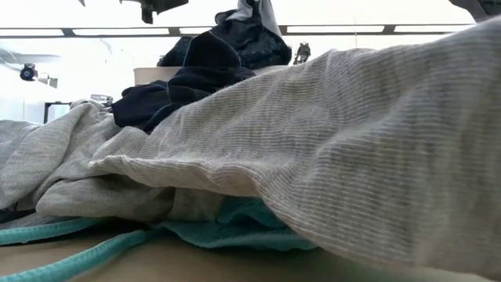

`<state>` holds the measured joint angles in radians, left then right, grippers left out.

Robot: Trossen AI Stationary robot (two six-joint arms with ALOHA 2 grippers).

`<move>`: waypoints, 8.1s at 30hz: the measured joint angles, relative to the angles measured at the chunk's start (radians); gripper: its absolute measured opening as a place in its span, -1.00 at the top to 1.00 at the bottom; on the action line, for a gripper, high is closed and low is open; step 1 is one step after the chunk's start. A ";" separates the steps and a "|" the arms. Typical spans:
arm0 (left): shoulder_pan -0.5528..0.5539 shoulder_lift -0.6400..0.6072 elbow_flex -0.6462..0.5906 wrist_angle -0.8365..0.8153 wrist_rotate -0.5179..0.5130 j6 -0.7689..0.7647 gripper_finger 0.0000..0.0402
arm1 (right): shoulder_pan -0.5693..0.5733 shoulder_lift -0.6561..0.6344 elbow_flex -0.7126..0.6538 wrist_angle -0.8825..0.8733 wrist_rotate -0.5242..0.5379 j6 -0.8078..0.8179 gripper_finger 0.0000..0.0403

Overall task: Sort clothes
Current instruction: Put the blue shirt into the white bin, then put the top black sock into the white bin, then put the black sock into the white bin

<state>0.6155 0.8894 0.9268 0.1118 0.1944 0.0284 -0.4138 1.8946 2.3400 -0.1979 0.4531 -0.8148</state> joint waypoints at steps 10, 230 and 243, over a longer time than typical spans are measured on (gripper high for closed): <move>0.000 0.000 0.000 0.003 0.000 0.000 0.47 | -0.030 -0.010 0.010 -0.230 -0.092 0.163 1.00; -0.124 0.020 0.000 -0.119 0.058 0.051 0.43 | 0.411 -0.518 -0.739 -0.817 -0.147 0.784 0.58; -0.161 0.089 0.000 -0.069 0.057 0.079 0.43 | 0.561 -0.689 -1.088 -0.746 -0.310 0.965 0.83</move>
<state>0.4541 0.9780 0.9271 0.0431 0.2512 0.1078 0.1476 1.2051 1.2522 -0.9438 0.1429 0.1500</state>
